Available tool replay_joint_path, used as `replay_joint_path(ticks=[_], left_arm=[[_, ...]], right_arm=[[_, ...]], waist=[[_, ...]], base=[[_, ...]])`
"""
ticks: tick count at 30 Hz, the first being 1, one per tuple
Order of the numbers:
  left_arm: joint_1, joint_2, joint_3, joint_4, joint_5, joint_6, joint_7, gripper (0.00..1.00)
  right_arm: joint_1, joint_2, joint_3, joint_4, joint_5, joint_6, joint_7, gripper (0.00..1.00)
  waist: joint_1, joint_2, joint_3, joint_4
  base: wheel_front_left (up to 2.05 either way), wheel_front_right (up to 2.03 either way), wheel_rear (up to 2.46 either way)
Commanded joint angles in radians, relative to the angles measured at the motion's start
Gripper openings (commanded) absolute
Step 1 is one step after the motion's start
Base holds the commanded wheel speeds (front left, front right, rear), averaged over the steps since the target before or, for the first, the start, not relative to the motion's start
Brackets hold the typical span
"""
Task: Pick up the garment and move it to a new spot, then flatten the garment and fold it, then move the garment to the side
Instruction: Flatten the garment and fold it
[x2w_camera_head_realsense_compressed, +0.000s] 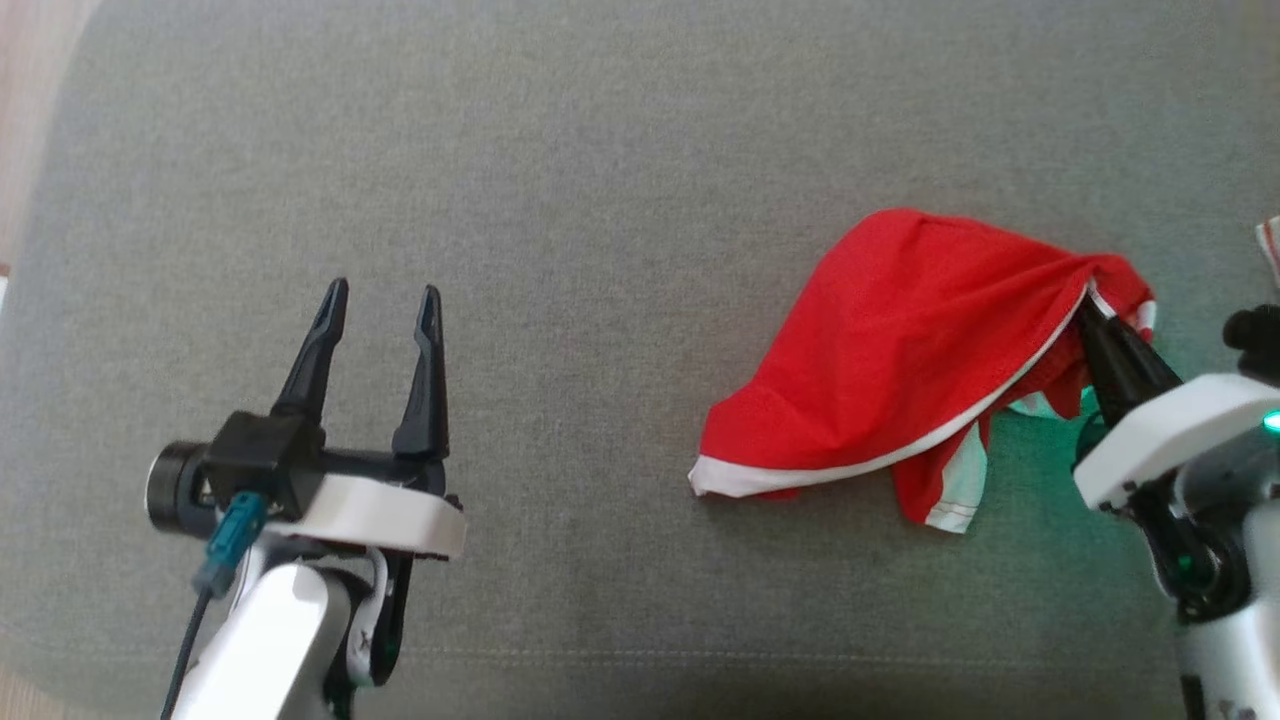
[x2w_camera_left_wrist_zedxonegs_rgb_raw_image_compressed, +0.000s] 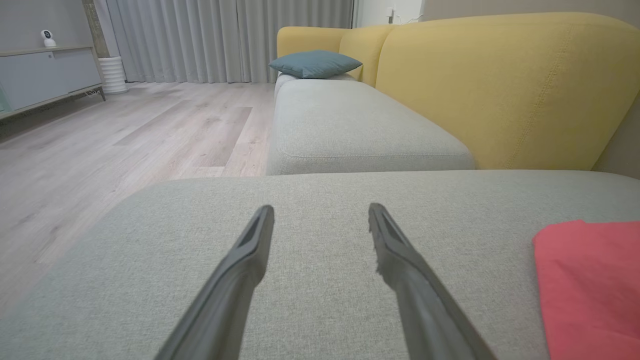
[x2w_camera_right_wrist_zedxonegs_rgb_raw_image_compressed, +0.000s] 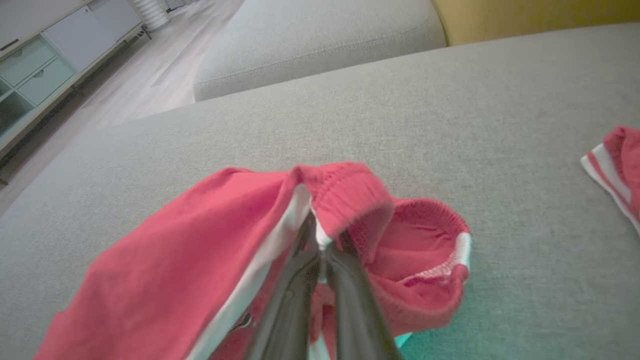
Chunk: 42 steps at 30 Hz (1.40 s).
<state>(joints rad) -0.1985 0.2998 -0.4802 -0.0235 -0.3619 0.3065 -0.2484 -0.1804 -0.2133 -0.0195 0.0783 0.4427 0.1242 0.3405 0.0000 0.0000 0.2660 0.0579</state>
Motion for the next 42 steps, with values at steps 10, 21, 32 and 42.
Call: replay_joint_path(ticks=[10,21,32,42], left_arm=[[-0.043,0.007,0.039,-0.010,0.015,-0.008,-0.011,1.00],[0.014,0.020,0.058,-0.012,0.003,0.010,-0.012,1.00],[0.086,0.033,0.050,-0.026,-0.011,0.027,0.003,1.00],[0.099,0.034,0.034,-0.038,-0.013,0.031,0.017,1.00]], right_arm=[[0.014,0.004,0.034,0.027,0.002,0.007,-0.124,1.00],[0.196,0.065,-0.016,-0.179,-0.124,0.007,-0.249,1.00],[0.228,0.118,0.014,-0.309,-0.180,0.007,-0.235,1.00],[0.243,0.130,0.011,-0.325,-0.181,0.007,-0.217,1.00]], waist=[[0.0000,0.0000,0.000,0.002],[0.0000,0.0000,-0.082,-0.030],[0.0000,0.0000,-0.154,-0.040],[0.0000,0.0000,-0.157,-0.035]], base=[[0.00,0.00,0.00],[0.00,0.00,0.00],[0.00,0.00,0.00],[0.00,0.00,0.00]])
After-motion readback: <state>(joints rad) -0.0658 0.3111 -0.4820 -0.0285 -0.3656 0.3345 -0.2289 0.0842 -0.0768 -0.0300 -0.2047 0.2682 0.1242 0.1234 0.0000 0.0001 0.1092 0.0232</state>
